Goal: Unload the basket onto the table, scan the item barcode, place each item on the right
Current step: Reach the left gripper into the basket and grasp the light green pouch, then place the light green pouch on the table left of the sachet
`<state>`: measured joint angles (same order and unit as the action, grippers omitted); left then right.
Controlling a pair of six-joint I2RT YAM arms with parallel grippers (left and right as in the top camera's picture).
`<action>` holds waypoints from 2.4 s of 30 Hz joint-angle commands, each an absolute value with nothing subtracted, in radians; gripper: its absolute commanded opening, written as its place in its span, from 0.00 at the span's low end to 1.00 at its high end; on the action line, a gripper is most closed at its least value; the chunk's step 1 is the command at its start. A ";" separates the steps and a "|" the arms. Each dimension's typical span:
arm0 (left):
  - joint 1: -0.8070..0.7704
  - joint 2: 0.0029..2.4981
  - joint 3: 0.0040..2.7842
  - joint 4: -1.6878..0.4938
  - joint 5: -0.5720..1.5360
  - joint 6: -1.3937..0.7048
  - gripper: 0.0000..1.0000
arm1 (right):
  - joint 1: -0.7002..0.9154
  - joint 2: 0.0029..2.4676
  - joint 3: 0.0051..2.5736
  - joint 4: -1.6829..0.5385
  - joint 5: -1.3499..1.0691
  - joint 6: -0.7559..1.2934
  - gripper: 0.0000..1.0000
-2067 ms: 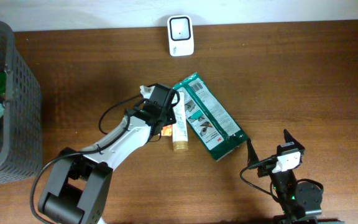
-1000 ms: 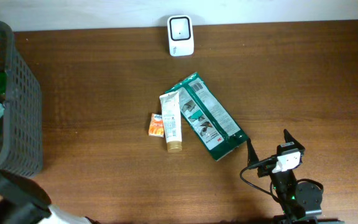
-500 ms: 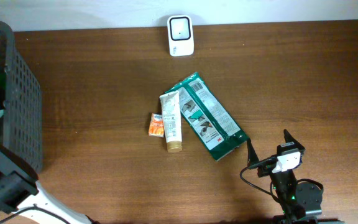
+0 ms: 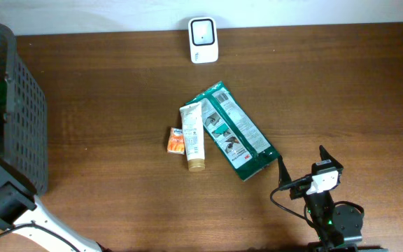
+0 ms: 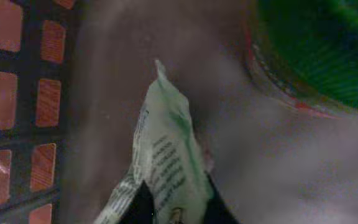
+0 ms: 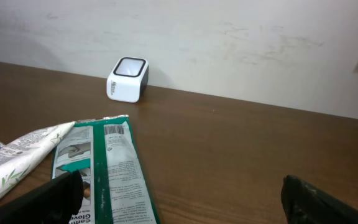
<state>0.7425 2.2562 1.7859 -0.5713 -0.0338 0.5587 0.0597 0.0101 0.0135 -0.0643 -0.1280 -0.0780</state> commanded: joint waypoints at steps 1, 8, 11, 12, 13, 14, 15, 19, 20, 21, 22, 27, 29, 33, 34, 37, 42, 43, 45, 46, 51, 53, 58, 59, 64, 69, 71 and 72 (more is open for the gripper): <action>0.756 2.277 1.769 -0.595 -0.021 0.554 0.00 | 0.065 0.003 0.006 -0.065 -0.126 -0.070 0.98; 0.747 2.035 1.803 -0.591 0.023 0.414 0.00 | 0.065 0.003 0.006 -0.066 -0.126 -0.070 0.98; 0.740 1.859 1.805 -0.580 0.023 0.325 0.00 | 0.065 0.003 0.006 -0.065 -0.126 -0.070 0.98; 0.734 1.813 1.805 -0.579 0.023 0.305 0.00 | 0.065 0.003 0.006 -0.065 -0.126 -0.070 0.98; 0.725 1.757 1.805 -0.580 0.024 0.266 0.00 | 0.065 0.003 0.006 -0.065 -0.126 -0.070 0.98; 0.706 1.688 1.805 -0.588 0.040 0.210 0.00 | 0.065 0.003 0.006 -0.065 -0.126 -0.070 0.98; 0.681 1.622 1.805 -0.604 0.097 0.159 0.00 | 0.065 0.003 0.006 -0.065 -0.126 -0.070 0.98; 0.493 1.451 1.805 -0.763 0.270 -0.004 0.00 | 0.065 0.003 0.006 -0.065 -0.126 -0.070 0.98; 0.407 1.438 1.805 -0.823 0.270 -0.012 0.00 | 0.065 0.003 0.006 -0.065 -0.126 -0.070 0.98; 0.314 1.438 1.803 -0.887 0.270 -0.012 0.00 | 0.065 0.003 0.006 -0.065 -0.126 -0.070 0.98; 0.268 1.441 1.800 -0.916 0.266 -0.012 0.00 | 0.065 0.003 0.006 -0.065 -0.126 -0.070 0.98; -0.012 1.470 1.736 -1.050 0.231 -0.158 0.00 | 0.065 0.003 0.006 -0.065 -0.126 -0.070 0.98; -0.098 1.494 1.652 -1.052 0.161 -0.173 0.00 | 0.065 0.003 0.006 -0.065 -0.126 -0.070 0.98; -0.187 1.592 1.488 -1.034 0.047 -0.458 0.00 | 0.065 0.003 0.006 -0.065 -0.126 -0.070 0.98; -0.202 1.631 1.441 -0.995 0.044 -0.479 0.00 | 0.065 0.003 0.006 -0.065 -0.126 -0.070 0.98; -0.228 1.732 1.370 -0.910 -0.002 -0.478 0.00 | 0.065 0.003 0.006 -0.065 -0.126 -0.070 0.98; -0.261 1.860 1.360 -0.862 -0.068 -0.419 0.29 | 0.065 0.003 0.006 -0.065 -0.126 -0.070 0.98; -0.268 1.862 1.360 -0.860 -0.068 -0.401 0.50 | 0.065 0.003 0.006 -0.065 -0.126 -0.070 0.98; -0.271 1.861 1.361 -0.852 -0.068 -0.395 0.73 | 0.065 0.003 0.006 -0.065 -0.126 -0.070 0.98; -0.270 1.861 1.371 -0.852 -0.068 -0.393 0.79 | 0.065 0.003 0.006 -0.065 -0.126 -0.070 0.98; -0.203 1.800 1.760 -1.027 -0.068 -0.292 0.99 | 0.065 0.003 0.006 -0.065 -0.126 -0.070 0.98; -0.106 1.791 2.059 -1.130 -0.068 -0.243 0.99 | 0.065 0.003 0.006 -0.065 -0.126 -0.070 0.98; 0.205 1.791 2.340 -1.118 -0.068 -0.202 0.99 | 0.065 0.003 0.006 -0.065 -0.126 -0.070 0.98; 0.267 1.791 2.342 -1.109 -0.068 -0.202 0.99 | 0.065 0.003 0.006 -0.065 -0.126 -0.070 0.98; 0.591 1.873 2.340 -1.135 -0.063 -0.203 0.99 | 0.065 0.003 0.006 -0.065 -0.126 -0.070 0.98; 0.677 2.045 2.339 -1.139 0.043 -0.135 1.00 | 0.065 0.003 0.006 -0.065 -0.126 -0.070 0.98; 0.677 2.128 2.338 -1.139 0.094 -0.064 0.99 | 0.065 0.003 0.006 -0.065 -0.126 -0.070 0.98; 0.677 2.173 2.338 -1.143 0.094 -0.055 0.99 | 0.065 0.003 0.006 -0.065 -0.126 -0.070 0.98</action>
